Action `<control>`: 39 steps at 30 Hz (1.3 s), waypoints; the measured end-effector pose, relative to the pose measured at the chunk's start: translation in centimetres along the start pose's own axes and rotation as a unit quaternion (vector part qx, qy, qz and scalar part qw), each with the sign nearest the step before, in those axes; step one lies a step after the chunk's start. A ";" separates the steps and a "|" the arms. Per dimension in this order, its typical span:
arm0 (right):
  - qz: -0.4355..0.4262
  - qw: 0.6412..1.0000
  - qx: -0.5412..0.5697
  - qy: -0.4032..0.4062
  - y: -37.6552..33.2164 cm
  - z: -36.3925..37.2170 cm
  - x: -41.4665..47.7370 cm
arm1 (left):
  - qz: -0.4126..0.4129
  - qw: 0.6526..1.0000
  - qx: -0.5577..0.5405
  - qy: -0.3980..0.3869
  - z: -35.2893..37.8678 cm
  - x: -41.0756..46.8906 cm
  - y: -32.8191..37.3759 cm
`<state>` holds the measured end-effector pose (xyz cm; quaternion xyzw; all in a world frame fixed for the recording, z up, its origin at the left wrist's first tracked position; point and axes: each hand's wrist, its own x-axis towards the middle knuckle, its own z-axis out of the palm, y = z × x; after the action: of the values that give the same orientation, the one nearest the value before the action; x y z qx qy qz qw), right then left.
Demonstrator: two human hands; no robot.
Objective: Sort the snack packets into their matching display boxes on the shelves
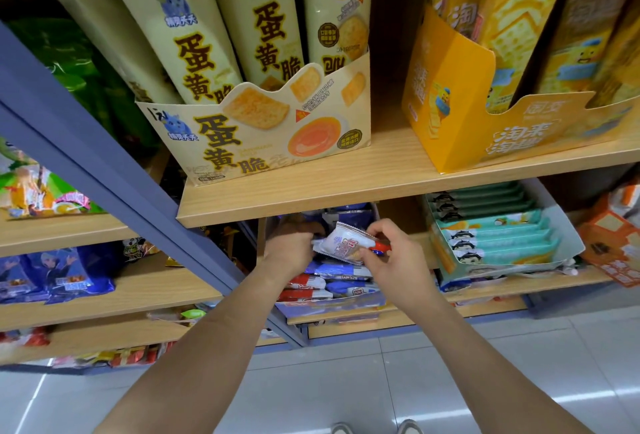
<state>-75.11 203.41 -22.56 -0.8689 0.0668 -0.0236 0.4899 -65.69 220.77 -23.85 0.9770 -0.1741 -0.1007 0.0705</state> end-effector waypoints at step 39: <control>0.104 0.874 -0.469 -0.067 -1.0 0.4 0.1 | 0.083 0.991 -0.005 -0.104 -0.3 -0.6 0.9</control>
<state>-74.84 204.21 -21.94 -0.9843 0.1268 0.1200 0.0273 -66.51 220.18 -23.32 0.9432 -0.2601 -0.1962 0.0648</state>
